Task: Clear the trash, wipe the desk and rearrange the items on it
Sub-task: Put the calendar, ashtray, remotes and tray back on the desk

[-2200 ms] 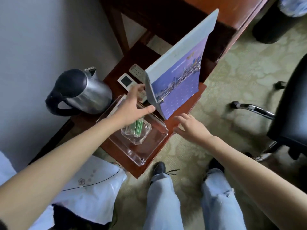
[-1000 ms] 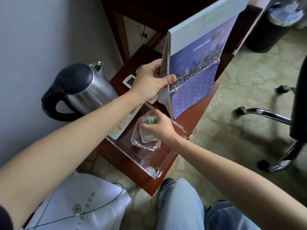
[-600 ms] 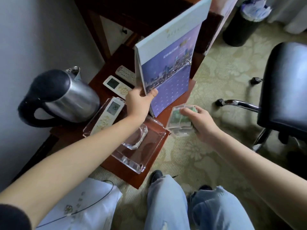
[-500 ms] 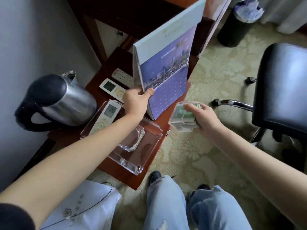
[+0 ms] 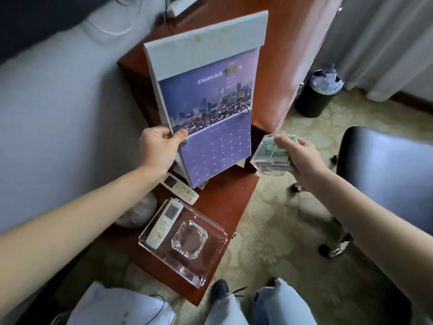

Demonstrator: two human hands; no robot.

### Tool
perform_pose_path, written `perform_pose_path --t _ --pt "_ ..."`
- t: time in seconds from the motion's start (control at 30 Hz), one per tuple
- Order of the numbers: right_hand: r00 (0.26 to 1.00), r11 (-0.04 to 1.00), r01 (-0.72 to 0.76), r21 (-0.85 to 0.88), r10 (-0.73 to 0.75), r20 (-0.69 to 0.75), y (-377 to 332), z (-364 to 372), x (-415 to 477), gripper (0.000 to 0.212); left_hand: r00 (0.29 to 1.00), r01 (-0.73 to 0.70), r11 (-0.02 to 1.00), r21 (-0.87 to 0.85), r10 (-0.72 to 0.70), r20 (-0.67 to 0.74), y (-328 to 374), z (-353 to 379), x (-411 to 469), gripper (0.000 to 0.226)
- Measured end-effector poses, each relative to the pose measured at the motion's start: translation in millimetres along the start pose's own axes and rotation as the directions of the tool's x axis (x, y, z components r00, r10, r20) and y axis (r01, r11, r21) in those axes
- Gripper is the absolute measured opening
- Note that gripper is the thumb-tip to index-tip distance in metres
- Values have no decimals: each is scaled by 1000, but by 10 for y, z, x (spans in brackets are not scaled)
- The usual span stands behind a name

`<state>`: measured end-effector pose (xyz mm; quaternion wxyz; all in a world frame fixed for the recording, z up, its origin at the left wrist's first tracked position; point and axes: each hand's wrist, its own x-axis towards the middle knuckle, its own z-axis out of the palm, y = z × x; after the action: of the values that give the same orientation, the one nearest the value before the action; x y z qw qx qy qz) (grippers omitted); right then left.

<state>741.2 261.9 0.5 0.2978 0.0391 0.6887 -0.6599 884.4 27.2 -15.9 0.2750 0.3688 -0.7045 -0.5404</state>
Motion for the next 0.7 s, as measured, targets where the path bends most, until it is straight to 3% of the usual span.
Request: perform_pose_path --t 0.27,0.47,0.6,0.7 --pt "991 997 53 -49 -47 128 -872 134 731 13 994 -87 993 -77 82 -66 738 183 945 33" --pt "962 957 132 -258 -61 267 -1323 106 1814 27 995 -56 996 -72 50 -84 810 660 1617 21" --pt "934 858 202 -472 -24 357 -1605 208 2766 30 992 -18 999 -47 12 -123 790 1028 2181 12" --pt "930 836 193 -514 11 367 -1762 349 3374 27 984 3 1000 -20 -6 -177 793 1216 2575 12"
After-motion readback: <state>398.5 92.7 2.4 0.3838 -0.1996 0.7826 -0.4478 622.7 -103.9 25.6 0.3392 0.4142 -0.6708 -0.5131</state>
